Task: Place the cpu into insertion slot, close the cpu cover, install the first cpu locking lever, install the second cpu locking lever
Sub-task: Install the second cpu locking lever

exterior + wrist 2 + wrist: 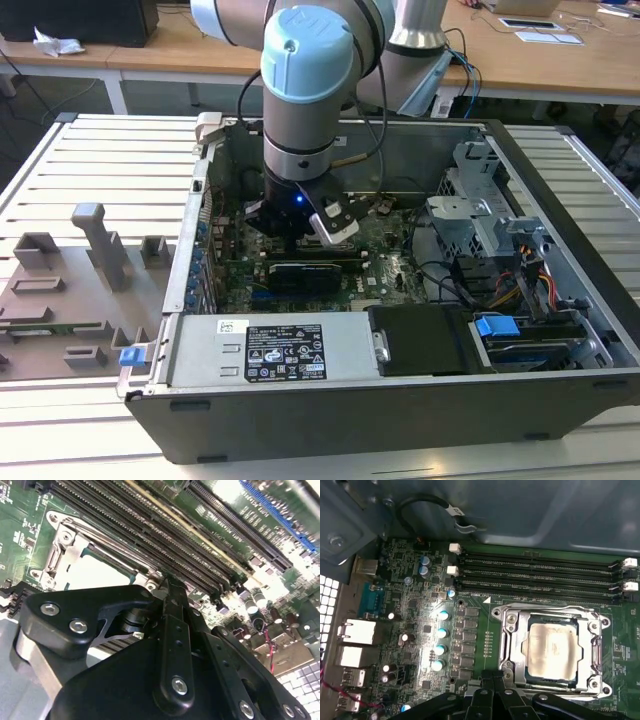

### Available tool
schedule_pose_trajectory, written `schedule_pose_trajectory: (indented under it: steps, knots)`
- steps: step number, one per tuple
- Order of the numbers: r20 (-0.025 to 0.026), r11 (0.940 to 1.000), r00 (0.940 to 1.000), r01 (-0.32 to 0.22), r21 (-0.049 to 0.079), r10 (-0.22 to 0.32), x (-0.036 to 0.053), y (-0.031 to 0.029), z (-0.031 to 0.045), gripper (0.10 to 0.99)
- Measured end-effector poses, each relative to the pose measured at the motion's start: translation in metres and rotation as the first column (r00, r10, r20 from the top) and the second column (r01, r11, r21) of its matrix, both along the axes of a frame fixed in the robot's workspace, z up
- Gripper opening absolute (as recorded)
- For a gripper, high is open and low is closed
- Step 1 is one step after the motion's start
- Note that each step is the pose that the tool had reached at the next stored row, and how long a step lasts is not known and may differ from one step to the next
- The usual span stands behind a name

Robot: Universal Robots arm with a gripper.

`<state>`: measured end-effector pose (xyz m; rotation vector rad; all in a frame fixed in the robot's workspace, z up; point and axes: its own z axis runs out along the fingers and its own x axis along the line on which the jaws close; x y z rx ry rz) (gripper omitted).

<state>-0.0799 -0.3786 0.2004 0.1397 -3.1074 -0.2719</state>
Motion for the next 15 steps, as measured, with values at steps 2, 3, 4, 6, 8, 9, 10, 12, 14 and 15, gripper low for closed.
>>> schedule_pose_trajectory:
  steps: [2,3,4,6,8,9,10,12,14,15]
  knots:
    - [0.0003,1.0000,1.0000,-0.001,0.001,0.001,-0.0006,-0.0019,0.0003,0.106]
    - [0.0006,1.0000,1.0000,-0.004,0.001,0.004,-0.0006,-0.0019,0.0038,0.106]
    - [0.0005,1.0000,1.0000,-0.005,0.001,0.005,-0.0006,-0.0019,0.0077,0.106]
    - [0.0005,0.9999,1.0000,-0.005,-0.011,0.005,-0.0002,0.0060,0.0143,0.106]
    - [0.0003,0.9994,1.0000,-0.005,-0.034,0.005,0.0001,0.0147,0.0145,0.106]
    - [0.0003,0.9989,1.0000,-0.005,-0.048,0.005,0.0004,0.0192,0.0145,0.106]
    - [0.0002,0.9982,1.0000,-0.005,-0.060,0.005,0.0004,0.0231,0.0145,0.106]
    - [0.0000,0.9948,1.0000,-0.005,-0.102,0.005,0.0015,0.0371,0.0145,0.106]
    - [-0.0029,0.9930,1.0000,-0.006,-0.118,0.005,0.0062,0.0440,0.0145,0.106]
    - [-0.0065,0.9929,1.0000,-0.006,-0.119,0.005,0.0100,0.0455,0.0145,0.106]
